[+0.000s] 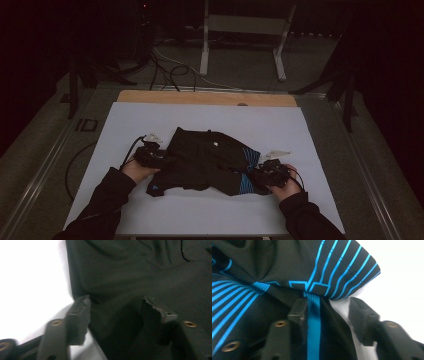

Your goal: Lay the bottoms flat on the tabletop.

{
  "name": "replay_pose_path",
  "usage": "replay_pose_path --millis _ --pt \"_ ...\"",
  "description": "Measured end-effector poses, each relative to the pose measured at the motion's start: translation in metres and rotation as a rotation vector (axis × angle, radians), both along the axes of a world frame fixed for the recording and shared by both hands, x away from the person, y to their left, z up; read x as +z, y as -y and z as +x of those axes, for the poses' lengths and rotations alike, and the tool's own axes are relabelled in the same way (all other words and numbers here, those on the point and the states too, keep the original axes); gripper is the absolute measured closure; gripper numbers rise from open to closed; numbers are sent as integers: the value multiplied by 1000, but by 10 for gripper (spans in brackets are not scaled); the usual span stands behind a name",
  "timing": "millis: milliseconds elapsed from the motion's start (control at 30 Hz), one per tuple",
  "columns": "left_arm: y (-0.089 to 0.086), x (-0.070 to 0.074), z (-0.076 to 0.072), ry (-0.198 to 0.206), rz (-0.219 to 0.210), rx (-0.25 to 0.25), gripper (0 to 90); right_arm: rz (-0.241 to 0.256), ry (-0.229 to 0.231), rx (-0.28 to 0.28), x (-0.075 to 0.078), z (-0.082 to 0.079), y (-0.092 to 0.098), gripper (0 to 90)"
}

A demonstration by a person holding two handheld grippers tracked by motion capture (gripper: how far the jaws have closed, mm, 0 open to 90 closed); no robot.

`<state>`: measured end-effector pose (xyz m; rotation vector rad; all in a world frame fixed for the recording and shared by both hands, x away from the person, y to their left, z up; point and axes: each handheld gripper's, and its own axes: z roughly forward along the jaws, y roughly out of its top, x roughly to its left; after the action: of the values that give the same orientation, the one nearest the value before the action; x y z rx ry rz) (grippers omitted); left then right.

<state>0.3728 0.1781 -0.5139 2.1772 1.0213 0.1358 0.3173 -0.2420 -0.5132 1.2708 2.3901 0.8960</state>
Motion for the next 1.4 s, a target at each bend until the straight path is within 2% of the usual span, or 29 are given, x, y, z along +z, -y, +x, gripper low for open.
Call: replay_pose_path --millis 33,67,100,133,267,333,367,400,433,467,567,800,867,933,967,1000,1033,1067,1100,1200,1300,1400 --pt "0 -1 1 -4 -1 5 445 0 0 0 0 0 0 571" --pt "0 -1 2 -9 -10 2 498 10 -12 12 0 0 -1 646" --pt "1 -2 4 -10 -10 6 507 9 -14 17 1 -1 -1 683" --pt "1 -2 4 -10 -10 6 519 9 -14 17 1 -1 -1 683" --pt "3 -2 7 -19 -9 2 580 16 -27 50 1 -2 -5 830" --pt "5 -2 8 -14 4 -8 683 6 -29 56 2 -2 -7 864" --pt "6 -2 8 -12 7 -10 796 0 -18 61 3 -4 -7 875" --pt "7 -2 8 -16 15 -19 796 0 -18 61 3 -4 -7 875" --pt "8 -2 8 -11 28 -19 872 1 -16 61 3 -4 -7 877" --pt "9 -1 7 -10 33 -20 900 3 -16 61 4 -4 -7 879" --pt "11 1 5 2 67 -26 900 0 -8 66 7 -6 -6 881" --pt "2 10 -3 36 66 -20 900 -5 0 71 9 -8 -4 882" --pt "-2 11 -3 50 83 7 900 -8 5 70 10 -8 -4 882" --pt "-8 9 0 46 61 64 900 -15 6 74 10 -8 -5 882" --pt "-10 8 2 39 45 69 820 -11 3 72 9 -8 -5 882" --pt "-11 5 4 20 34 69 641 -10 2 71 9 -7 -5 882" --pt "-11 2 5 23 40 78 557 -7 1 68 9 -7 -5 882" --pt "-10 -1 7 23 40 74 537 -7 4 72 10 -7 -4 882" --pt "-9 -3 7 23 38 66 463 -7 6 72 10 -7 -4 882" --pt "-5 -3 10 27 32 60 442 -4 5 69 10 -7 -3 881" --pt "-1 -5 11 59 46 24 478 -6 9 73 10 -7 -4 882" --pt "3 -7 16 72 28 30 478 -7 7 73 10 -7 -4 881"
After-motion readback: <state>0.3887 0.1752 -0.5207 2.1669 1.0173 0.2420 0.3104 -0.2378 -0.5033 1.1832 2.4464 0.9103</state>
